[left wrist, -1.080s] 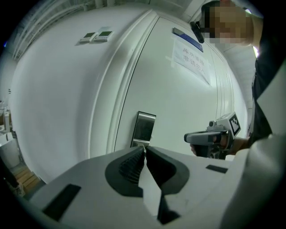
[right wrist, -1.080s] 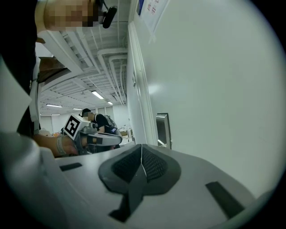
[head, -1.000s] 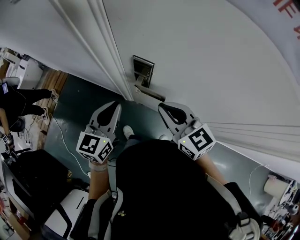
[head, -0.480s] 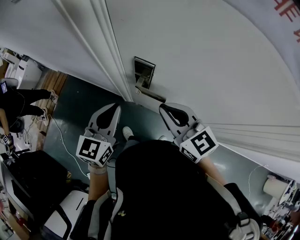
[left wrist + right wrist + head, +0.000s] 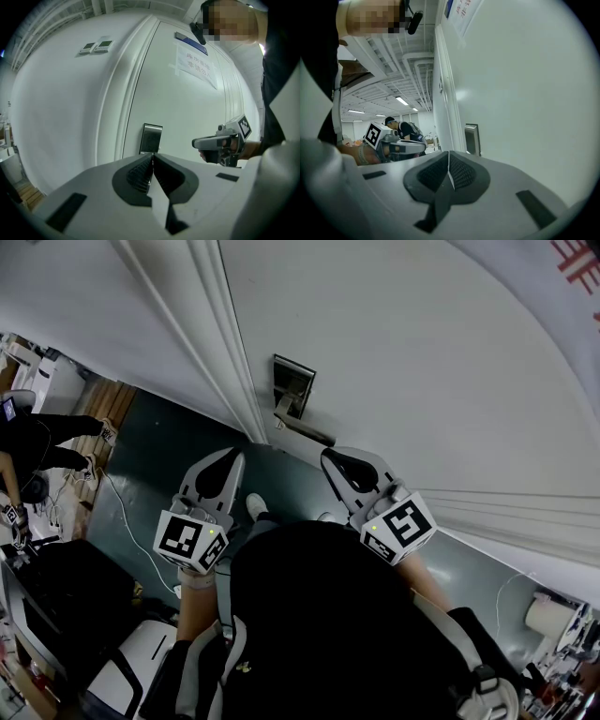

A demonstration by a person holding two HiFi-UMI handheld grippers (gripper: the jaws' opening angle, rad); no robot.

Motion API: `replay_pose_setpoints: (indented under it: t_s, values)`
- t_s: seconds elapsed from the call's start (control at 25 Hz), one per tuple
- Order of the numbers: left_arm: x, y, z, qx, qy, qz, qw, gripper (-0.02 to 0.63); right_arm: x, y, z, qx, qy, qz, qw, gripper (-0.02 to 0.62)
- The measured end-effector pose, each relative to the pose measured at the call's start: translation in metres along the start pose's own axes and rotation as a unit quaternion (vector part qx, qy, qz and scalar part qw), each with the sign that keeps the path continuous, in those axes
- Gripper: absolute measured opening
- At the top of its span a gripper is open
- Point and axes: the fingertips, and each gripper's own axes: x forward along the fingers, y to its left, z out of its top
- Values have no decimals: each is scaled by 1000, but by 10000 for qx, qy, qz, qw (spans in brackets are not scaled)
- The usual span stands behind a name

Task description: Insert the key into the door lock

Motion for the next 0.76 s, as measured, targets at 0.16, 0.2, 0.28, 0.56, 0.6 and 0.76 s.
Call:
replay_pose_setpoints:
  t_s: [0.16,0.2,0.28,0.56,0.6,0.76]
  values:
    - [1,2,-7,-11,52,-29,10000,11,2,1,-1,3,-3,-1,10000,15]
    - [2,2,-9,-18,73,-40,10000,11,3,0,-2,5,2,-1,10000,15]
    - [3,3,-11,-48,95,-44,9999,11,4,0,-4,5,18,3,10000,15]
    - [3,6,-13,-94,104,-77,9999,9,7,1,-3,-2,72,-7,10000,15]
    - [3,6,-14,-99,124,-90,9998,9,7,1,-4,-1,76,-3,10000,15]
    - [5,8,-17,-160,192,-157,9996,9,11,1,-4,2,88,16,10000,15]
